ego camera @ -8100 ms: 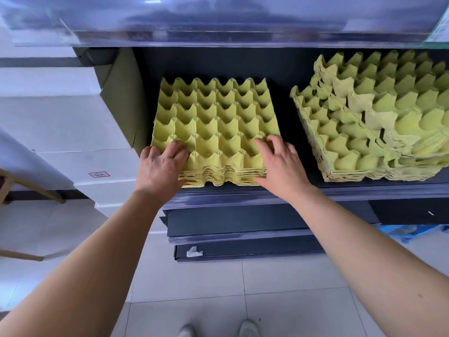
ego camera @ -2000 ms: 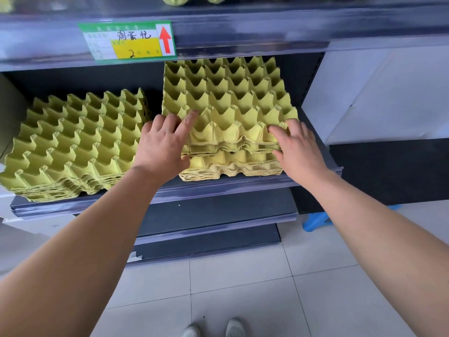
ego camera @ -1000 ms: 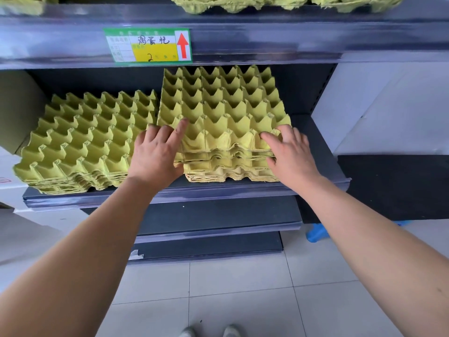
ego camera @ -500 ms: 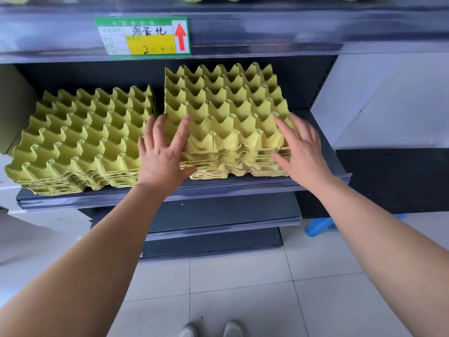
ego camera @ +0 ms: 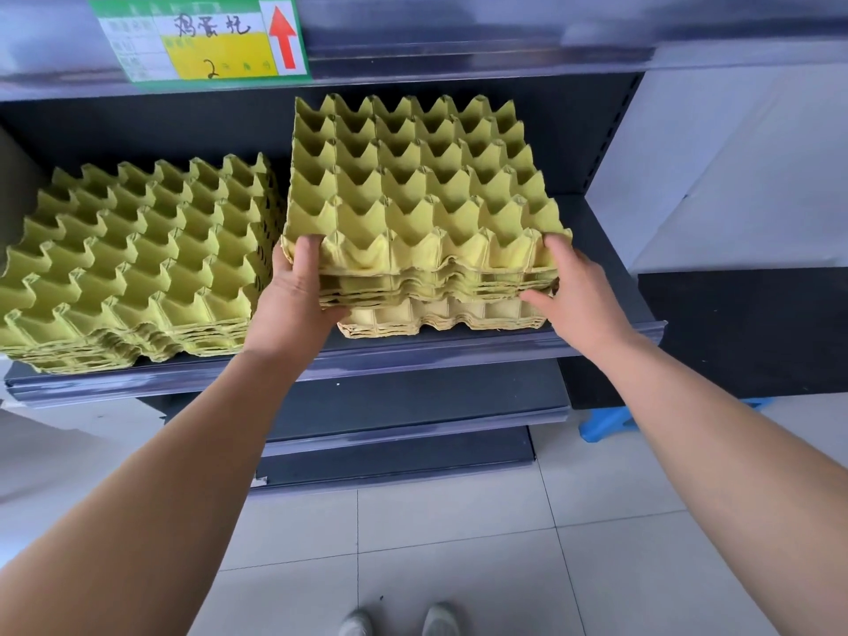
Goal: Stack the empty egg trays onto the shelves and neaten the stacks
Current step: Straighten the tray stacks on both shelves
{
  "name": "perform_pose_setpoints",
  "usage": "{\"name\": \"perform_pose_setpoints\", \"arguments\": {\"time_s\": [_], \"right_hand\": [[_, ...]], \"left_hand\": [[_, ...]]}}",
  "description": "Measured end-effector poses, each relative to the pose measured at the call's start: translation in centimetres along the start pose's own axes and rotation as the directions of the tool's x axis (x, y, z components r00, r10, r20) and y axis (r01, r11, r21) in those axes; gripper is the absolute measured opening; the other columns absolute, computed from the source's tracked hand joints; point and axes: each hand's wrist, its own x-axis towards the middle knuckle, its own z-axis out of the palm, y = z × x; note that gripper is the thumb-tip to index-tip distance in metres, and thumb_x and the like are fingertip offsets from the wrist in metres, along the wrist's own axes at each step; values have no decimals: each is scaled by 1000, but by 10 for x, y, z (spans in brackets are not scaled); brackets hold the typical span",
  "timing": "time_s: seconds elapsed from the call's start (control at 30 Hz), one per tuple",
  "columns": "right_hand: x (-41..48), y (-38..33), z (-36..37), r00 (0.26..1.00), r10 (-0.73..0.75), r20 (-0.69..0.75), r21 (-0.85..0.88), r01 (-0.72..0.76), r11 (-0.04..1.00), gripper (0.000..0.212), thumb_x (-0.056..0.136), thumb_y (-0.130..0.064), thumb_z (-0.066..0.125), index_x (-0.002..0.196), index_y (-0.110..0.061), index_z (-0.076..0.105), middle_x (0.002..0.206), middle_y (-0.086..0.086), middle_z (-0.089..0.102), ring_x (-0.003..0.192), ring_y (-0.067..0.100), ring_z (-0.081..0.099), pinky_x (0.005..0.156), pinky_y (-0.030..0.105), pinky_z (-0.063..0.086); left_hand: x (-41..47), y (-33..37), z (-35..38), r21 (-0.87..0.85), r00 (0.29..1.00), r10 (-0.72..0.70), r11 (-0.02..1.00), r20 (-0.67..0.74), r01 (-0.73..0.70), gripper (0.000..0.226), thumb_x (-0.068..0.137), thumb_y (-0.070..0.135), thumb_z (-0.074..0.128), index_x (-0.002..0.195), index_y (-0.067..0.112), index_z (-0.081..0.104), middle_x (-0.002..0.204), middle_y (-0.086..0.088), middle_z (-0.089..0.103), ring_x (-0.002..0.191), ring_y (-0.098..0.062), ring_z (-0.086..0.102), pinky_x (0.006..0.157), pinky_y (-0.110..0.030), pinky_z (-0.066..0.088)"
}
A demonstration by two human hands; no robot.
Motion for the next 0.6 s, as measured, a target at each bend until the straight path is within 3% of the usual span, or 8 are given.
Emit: {"name": "perform_pose_setpoints", "arguments": {"time_s": [0.17,0.37,0.6], "right_hand": [[-1,20,-6,998,27,-48,-36,-28,999,52,83,-17,71,124,-14,40,108,11,57,82,22,48,70,31,38],[5,23,15,999,36,31,-57,-35,998,52,85,-16,69,126,-17,38,117,11,54,79,26,53,74,43,51],[6,24,21,996,87,24,-209,-81,975,53,87,-18,66,129,-11,35,121,19,50,104,40,53,81,46,46]], "left_hand": [[7,15,13,8,999,40,999,8,-40,75,75,10,78,132,18,31,132,-17,36,70,-31,50,68,-35,43],[10,0,28,74,997,-37,997,73,32,66,78,14,77,125,16,31,128,-20,39,70,-35,53,67,-37,42],[10,-1,43,140,989,-65,989,132,46,69,84,25,71,135,17,24,144,-25,27,63,-38,56,63,-34,41]]}}
